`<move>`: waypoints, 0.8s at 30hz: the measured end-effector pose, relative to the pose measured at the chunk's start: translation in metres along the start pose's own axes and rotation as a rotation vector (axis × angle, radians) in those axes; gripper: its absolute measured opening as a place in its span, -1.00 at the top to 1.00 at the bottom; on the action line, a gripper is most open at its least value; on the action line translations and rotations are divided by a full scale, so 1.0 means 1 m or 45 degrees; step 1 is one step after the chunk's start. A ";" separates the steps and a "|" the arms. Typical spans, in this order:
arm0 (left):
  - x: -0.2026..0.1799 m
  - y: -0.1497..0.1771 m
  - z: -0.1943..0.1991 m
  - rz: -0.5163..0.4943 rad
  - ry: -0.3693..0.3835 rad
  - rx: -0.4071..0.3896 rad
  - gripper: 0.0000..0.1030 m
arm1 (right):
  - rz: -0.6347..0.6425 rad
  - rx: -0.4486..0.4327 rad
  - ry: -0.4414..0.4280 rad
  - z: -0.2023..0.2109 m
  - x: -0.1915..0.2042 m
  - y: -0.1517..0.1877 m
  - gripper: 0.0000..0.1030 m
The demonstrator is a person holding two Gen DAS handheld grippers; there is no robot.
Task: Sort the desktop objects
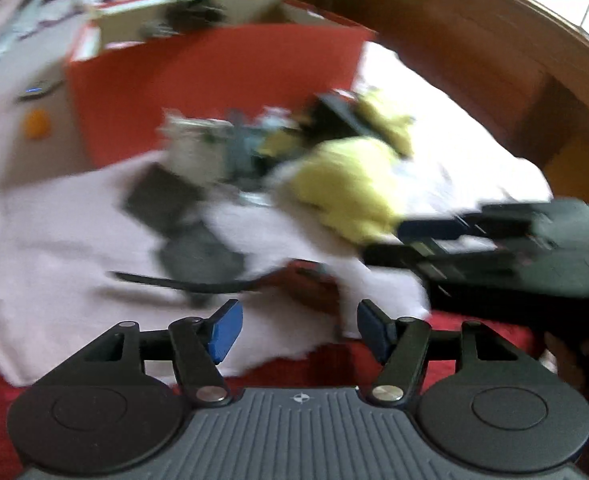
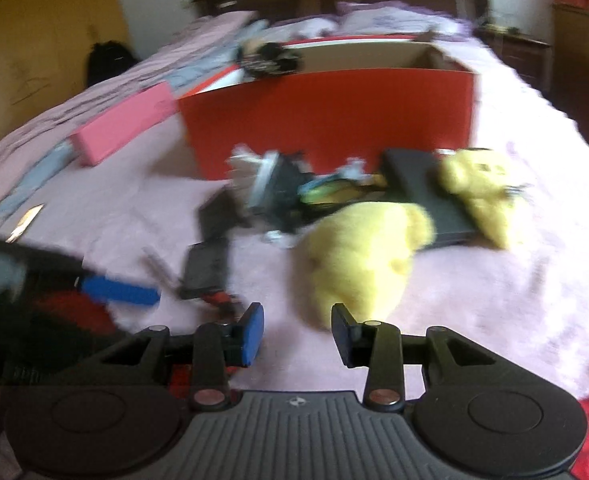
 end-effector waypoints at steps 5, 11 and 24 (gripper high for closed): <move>-0.026 0.016 -0.018 -0.070 0.031 0.110 0.61 | -0.092 -0.036 0.077 0.008 -0.029 -0.002 0.22; -0.025 0.013 -0.038 -0.044 0.028 0.132 0.61 | -0.134 -0.043 0.082 0.006 -0.039 0.004 0.22; 0.004 -0.012 0.012 0.056 -0.015 -0.042 0.87 | -0.135 -0.054 0.077 0.007 -0.037 0.005 0.21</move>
Point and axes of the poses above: each gripper's, at about its wrist camera, not at the fingertips, and z roughly against the way its jaws point, x to its left, y to its underside, the point moved 10 cm from there along -z, roughly the way its jaws point, and after that the axes turned 13 degrees about -y, right-handed, at the moved point
